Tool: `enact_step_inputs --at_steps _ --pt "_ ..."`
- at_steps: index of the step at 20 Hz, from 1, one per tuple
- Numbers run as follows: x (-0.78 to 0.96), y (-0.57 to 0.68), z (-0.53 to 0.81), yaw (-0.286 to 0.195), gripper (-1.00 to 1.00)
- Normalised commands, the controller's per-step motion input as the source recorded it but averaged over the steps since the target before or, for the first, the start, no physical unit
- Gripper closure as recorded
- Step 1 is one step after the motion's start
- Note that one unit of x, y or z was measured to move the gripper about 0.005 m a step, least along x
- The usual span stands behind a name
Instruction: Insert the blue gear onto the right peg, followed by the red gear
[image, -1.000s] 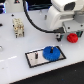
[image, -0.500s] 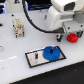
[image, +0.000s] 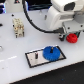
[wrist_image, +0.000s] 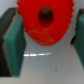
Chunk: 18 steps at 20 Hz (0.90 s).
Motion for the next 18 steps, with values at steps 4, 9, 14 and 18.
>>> enact_step_inputs --at_steps 4,9,14,18 --pt "0.03 0.08 0.09 0.0 1.0" --pt "0.19 0.02 0.48 0.0 1.0" --pt "0.33 -0.05 0.56 0.0 1.0" --pt "0.37 -0.28 0.59 0.0 1.0"
